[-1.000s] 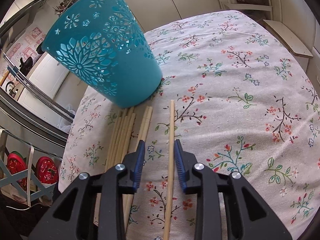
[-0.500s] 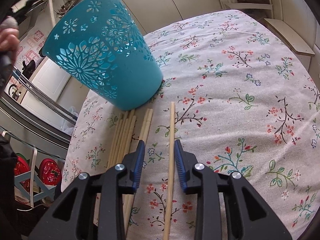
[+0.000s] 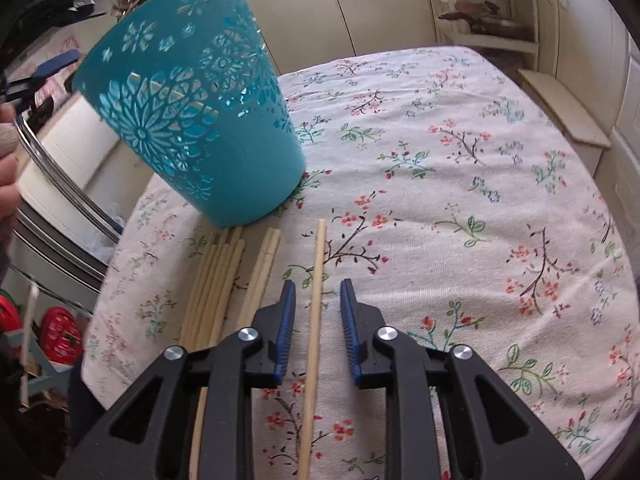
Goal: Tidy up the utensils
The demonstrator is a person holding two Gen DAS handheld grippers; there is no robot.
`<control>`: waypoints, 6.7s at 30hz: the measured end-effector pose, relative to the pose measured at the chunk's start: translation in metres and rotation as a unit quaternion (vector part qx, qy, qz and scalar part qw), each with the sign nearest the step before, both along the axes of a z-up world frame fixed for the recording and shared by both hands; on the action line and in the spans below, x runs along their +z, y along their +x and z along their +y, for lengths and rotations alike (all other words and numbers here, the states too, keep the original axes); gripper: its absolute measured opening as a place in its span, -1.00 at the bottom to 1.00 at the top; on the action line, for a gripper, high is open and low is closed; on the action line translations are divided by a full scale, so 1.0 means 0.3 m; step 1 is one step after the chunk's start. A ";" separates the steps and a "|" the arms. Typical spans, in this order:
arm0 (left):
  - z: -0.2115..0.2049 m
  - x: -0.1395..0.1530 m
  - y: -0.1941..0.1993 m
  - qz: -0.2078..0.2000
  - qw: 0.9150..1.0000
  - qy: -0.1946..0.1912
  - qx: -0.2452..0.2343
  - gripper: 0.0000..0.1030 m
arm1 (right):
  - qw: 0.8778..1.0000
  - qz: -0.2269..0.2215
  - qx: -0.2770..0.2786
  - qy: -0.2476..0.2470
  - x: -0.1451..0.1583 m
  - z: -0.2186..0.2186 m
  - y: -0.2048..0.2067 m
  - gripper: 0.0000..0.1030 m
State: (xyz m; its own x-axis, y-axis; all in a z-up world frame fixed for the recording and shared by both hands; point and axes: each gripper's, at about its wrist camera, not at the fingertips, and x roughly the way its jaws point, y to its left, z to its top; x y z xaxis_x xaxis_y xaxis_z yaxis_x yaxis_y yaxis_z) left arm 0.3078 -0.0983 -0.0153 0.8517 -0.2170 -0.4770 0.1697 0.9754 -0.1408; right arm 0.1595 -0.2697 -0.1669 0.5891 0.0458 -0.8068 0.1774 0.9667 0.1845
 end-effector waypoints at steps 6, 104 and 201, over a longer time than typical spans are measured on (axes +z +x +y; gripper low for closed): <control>0.198 -0.098 -0.108 0.035 0.998 -0.016 0.040 0.38 | 0.995 0.002 0.024 -0.100 -0.005 0.085 0.006 -0.64; 0.203 -0.601 -0.132 0.199 0.980 0.018 0.008 0.79 | 0.983 0.042 0.143 0.104 0.376 0.191 0.614 -0.75; 0.280 -0.607 -0.213 0.169 0.985 -0.010 0.021 0.88 | 0.957 -0.291 0.000 -0.013 0.584 0.097 0.006 -0.42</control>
